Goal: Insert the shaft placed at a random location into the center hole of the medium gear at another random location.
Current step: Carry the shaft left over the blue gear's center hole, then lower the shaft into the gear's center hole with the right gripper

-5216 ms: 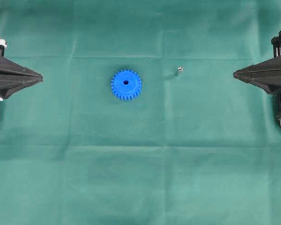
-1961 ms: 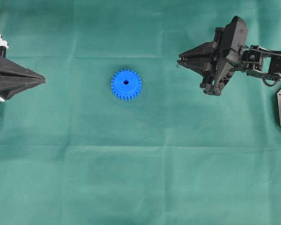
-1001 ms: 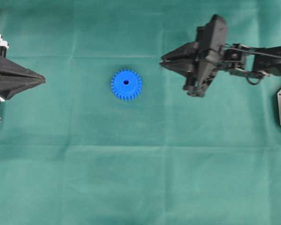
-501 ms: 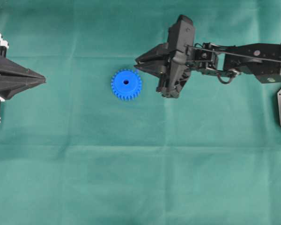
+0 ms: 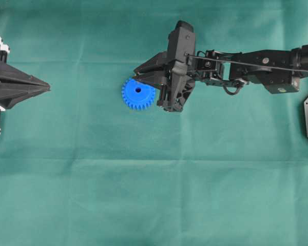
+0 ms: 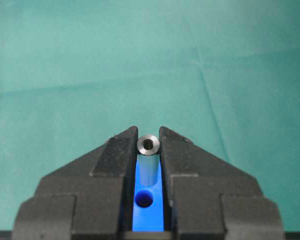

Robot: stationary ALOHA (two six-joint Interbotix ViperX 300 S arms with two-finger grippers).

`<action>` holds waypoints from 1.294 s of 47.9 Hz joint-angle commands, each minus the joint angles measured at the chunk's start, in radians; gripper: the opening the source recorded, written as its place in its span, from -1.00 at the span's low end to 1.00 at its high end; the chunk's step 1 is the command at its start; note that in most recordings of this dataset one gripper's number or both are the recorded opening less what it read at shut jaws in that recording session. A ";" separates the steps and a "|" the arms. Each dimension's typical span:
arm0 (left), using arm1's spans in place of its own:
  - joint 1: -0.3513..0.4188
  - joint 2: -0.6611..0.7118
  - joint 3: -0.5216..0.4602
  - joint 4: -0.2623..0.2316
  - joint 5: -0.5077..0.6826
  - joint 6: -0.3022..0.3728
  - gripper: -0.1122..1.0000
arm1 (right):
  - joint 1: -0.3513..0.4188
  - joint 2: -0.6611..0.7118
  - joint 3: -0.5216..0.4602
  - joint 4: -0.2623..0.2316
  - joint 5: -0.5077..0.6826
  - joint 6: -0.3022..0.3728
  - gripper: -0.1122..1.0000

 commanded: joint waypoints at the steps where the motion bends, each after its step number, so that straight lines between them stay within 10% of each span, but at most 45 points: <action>1: 0.002 0.009 -0.023 0.003 -0.005 -0.002 -0.79 | 0.003 -0.011 -0.035 -0.002 0.003 -0.002 -0.56; 62: 0.002 0.009 -0.023 0.003 -0.011 0.000 -0.79 | 0.014 0.087 -0.037 0.006 -0.029 0.003 -0.56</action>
